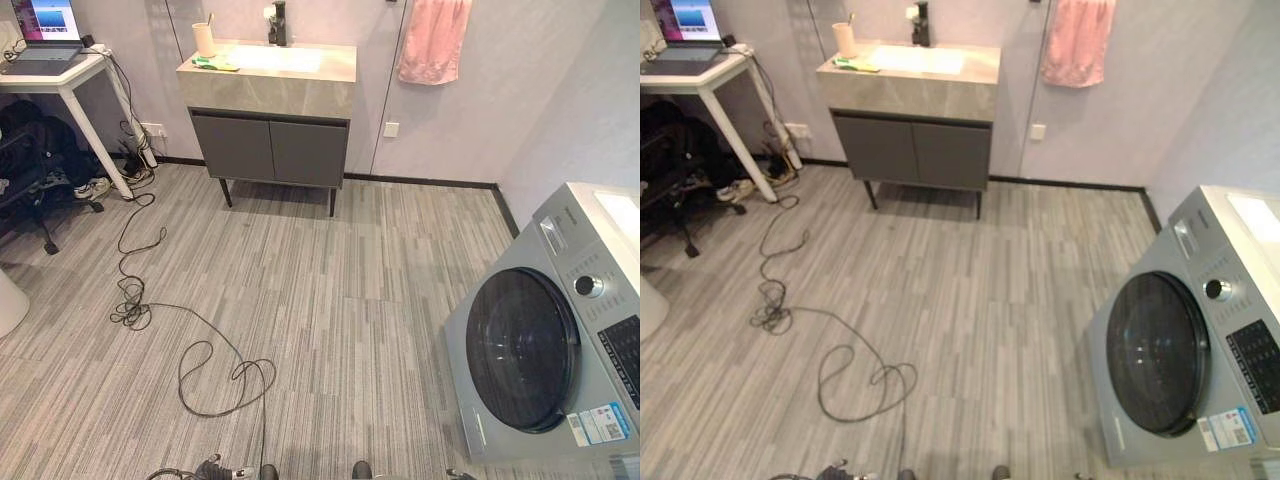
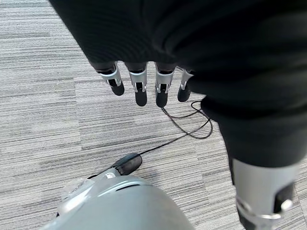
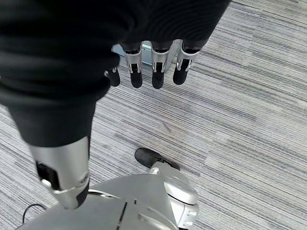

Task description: Put brush and paste in cup on sink, flatten towel.

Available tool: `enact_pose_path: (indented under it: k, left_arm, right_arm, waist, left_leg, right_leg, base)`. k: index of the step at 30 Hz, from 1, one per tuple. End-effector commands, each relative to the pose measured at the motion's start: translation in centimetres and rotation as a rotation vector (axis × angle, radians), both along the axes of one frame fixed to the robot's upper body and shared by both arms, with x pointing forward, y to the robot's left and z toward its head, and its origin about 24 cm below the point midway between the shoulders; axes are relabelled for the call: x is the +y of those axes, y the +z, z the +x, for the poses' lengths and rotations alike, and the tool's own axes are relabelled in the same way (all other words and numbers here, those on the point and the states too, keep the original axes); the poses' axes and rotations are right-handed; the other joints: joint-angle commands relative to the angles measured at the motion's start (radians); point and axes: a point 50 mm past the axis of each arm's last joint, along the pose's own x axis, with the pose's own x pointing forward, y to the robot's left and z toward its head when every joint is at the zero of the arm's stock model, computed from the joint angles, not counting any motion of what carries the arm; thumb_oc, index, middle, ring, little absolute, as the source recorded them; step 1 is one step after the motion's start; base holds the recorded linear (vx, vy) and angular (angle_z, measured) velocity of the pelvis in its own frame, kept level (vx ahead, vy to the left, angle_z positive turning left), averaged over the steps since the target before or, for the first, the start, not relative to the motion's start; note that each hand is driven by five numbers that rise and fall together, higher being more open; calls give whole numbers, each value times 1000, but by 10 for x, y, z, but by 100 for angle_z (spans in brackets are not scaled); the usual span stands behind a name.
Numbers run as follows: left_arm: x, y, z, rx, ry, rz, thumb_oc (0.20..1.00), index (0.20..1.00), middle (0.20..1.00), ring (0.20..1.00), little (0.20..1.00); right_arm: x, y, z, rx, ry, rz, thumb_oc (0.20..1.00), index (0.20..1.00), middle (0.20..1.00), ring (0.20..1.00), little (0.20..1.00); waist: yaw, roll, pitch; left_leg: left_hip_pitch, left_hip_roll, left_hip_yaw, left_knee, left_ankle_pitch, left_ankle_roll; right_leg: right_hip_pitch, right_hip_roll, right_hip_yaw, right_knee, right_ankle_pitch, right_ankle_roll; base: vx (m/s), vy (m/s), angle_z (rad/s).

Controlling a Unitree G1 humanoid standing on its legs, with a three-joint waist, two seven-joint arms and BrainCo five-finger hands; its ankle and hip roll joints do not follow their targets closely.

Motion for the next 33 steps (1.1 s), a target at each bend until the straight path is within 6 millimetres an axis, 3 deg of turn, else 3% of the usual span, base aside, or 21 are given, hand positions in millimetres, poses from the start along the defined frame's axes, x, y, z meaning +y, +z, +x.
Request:
enact_pose_path:
  k: [1, 9, 19, 24, 26, 28, 33]
  left_arm:
    - [0, 5, 23, -46, -63, 17, 1000, 1000, 1000, 1000, 1000]
    - [8, 2, 4, 18, -46, 44, 1000, 1000, 1000, 1000, 1000]
    - [9, 4, 10, -14, -32, 39, 1000, 1000, 1000, 1000, 1000]
    - [15, 10, 23, -89, -2, 45, 1000, 1000, 1000, 1000, 1000]
    - [19, 16, 38, -156, 42, 45, 1000, 1000, 1000, 1000, 1000]
    - [16, 19, 49, -214, 90, 64, 1000, 1000, 1000, 1000, 1000]
    - [19, 21, 53, -242, 153, 63, 1000, 1000, 1000, 1000, 1000]
  right_arm:
    - [-11, 7, 23, -64, 2, -48, 1000, 1000, 1000, 1000, 1000]
    - [-14, 9, 27, -81, -6, -64, 1000, 1000, 1000, 1000, 1000]
    - [-3, 8, 31, -108, -15, -12, 1000, 1000, 1000, 1000, 1000]
    - [-2, 16, 48, -224, -83, 29, 1000, 1000, 1000, 1000, 1000]
    - [0, 26, 68, -319, -83, 44, 1000, 1000, 1000, 1000, 1000]
    - [-16, 19, 55, -266, -234, 5, 1000, 1000, 1000, 1000, 1000]
    - [-18, 26, 70, -315, -204, -21, 1000, 1000, 1000, 1000, 1000]
  waist:
    - [1, 0, 6]
    - [8, 0, 6]
    - [8, -4, 6]
    - [4, -3, 17]
    - [3, -13, 46]
    - [24, -15, 82]
    - [30, -23, 82]
  left_leg:
    - [20, 19, 75, 10, -16, -36]
    - [17, 15, 69, 10, -18, -35]
    - [39, 14, 75, 10, -30, -30]
    - [72, 22, 80, 10, -28, -20]
    - [23, 30, 75, 107, -45, -15]
    - [-66, 24, 35, 262, -109, -1]
    - [-93, 29, 21, 346, -155, 6]
  right_leg:
    - [-39, -58, -13, 0, 43, 87]
    - [-41, -61, -16, 0, 45, 88]
    - [-24, -58, -12, 0, 37, 87]
    - [-24, -50, -2, 61, 2, 76]
    - [-76, -50, 19, 158, -35, 63]
    - [-136, -53, 14, 285, -98, 52]
    - [-157, -56, -1, 355, -125, 50]
  base:
    - [0, 0, 0]
    - [0, 0, 0]
    - [8, 0, 0]
    - [28, -1, 0]
    - [-112, -22, -6]
    - [-137, -10, -6]
    - [20, -13, 15]
